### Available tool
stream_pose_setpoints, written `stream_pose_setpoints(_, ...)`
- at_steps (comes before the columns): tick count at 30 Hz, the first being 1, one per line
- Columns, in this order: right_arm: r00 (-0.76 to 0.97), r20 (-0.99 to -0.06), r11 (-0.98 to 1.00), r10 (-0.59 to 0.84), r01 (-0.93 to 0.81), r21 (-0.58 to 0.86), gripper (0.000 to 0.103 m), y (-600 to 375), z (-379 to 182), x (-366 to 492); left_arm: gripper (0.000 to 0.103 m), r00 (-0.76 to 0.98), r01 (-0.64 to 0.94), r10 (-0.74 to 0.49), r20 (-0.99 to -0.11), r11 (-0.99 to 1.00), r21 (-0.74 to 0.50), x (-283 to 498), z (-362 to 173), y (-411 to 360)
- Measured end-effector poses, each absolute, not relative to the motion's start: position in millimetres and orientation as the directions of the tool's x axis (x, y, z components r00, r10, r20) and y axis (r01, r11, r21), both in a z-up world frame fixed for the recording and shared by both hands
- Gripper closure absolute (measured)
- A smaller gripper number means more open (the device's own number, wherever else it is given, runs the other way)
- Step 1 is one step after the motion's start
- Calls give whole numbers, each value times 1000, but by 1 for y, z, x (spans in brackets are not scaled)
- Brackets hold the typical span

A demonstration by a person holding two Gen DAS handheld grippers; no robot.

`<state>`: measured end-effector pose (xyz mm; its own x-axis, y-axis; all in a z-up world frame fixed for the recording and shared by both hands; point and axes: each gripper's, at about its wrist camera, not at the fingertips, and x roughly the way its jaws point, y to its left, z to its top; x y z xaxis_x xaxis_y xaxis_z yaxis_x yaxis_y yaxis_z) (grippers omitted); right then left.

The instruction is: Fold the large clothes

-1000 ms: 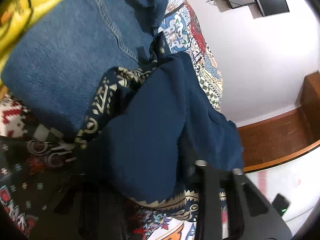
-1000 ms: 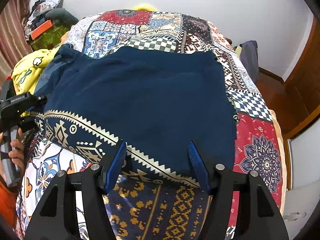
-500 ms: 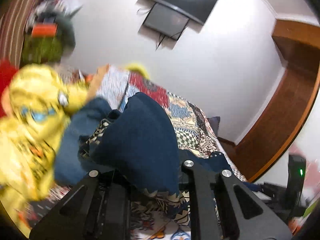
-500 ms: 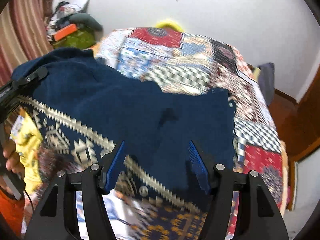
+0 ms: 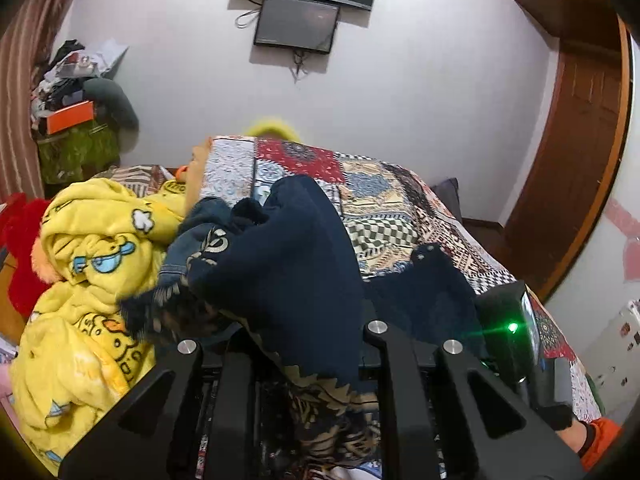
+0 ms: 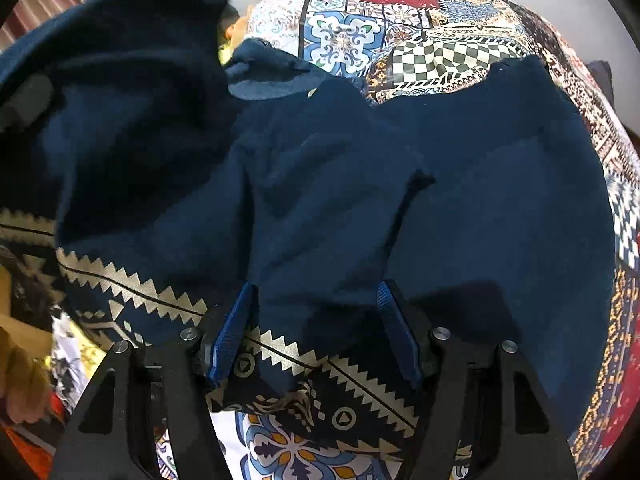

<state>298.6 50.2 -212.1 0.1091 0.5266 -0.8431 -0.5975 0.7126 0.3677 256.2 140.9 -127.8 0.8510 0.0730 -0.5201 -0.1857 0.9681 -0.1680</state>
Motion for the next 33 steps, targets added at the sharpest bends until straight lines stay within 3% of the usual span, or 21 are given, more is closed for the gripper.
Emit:
stream_pose_setpoints(6,197,-811,770,551,-496,403,42,-16,-188,301,89,856,-81,-23,-516,981,-177,285,-118,98)
stream_pose_setpoints(11,341,-838,869,426,-413,274,42,-78,-175,296,89,832,59,-140,-537,985,-165,315,-124,28)
stream_pose_setpoints(15,375,-852,906,366,-355,233,42,-116,-176,294,89,769,202,-207,-605,976,-77,330,-150,-34)
stream_pose_setpoints(17,382,-859,920,342,-323,223,42,-133,-178,293,89,699,259,-213,-682,965,-36,336,-174,-56)
stream_pose_setpoints(21,394,-855,931,336,-276,239,42,-159,-177,288,89,546,302,-275,-791,946,-120,340,-214,-51)
stream_pose_setpoints(28,418,-846,938,330,-243,246,42,-180,-167,287,89,508,349,-336,-793,922,-167,323,-209,-36)
stream_pose_setpoints(31,430,-833,933,348,-250,260,42,-178,-157,283,78,516,351,-307,-800,927,-129,315,-206,-39)
stream_pose_setpoints(33,434,-820,923,373,-266,279,42,-175,-150,278,55,506,372,-293,-811,923,-101,305,-201,-42)
